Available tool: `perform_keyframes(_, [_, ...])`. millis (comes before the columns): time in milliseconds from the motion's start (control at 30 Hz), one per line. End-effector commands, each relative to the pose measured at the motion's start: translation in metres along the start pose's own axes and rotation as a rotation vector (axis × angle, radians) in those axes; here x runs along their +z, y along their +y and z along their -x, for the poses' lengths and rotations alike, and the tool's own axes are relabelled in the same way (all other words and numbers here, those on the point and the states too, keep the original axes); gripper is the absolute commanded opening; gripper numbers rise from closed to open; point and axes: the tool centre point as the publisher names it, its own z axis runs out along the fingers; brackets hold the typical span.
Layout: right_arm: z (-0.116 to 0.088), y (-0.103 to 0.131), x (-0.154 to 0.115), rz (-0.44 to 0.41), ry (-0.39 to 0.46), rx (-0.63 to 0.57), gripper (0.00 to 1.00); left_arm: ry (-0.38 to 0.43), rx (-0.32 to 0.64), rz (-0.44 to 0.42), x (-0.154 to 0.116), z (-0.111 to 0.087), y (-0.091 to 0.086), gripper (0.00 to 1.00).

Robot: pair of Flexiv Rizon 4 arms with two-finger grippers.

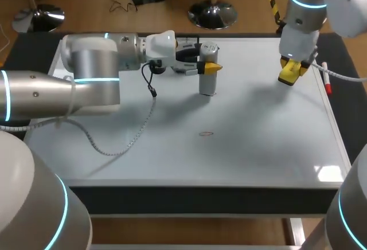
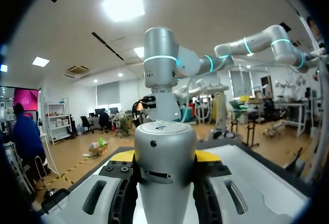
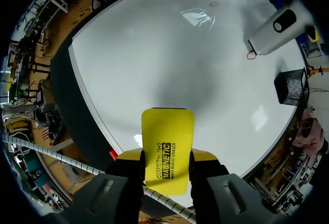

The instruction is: Pick up the inspection probe, press it on each red-marked spot on the whiteboard one by one, put down the probe, pick up the eraser, and wipe off all the red marks.

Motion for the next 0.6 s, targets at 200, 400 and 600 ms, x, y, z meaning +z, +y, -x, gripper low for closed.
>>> perform_keyframes(200, [0.000, -0.001, 0.000, -0.001, 0.003, -0.002, 0.00, 0.026, -0.017, -0.014, 0.007, 0.012, 0.012, 0.00])
perform_keyframes(400, [0.000, -0.001, 0.000, -0.001, 0.003, -0.002, 0.00, 0.024, -0.022, -0.014, 0.006, 0.015, 0.015, 0.00])
perform_keyframes(600, [0.000, -0.001, 0.000, -0.001, 0.003, -0.002, 0.00, 0.026, -0.026, -0.011, 0.007, 0.017, 0.018, 0.00])
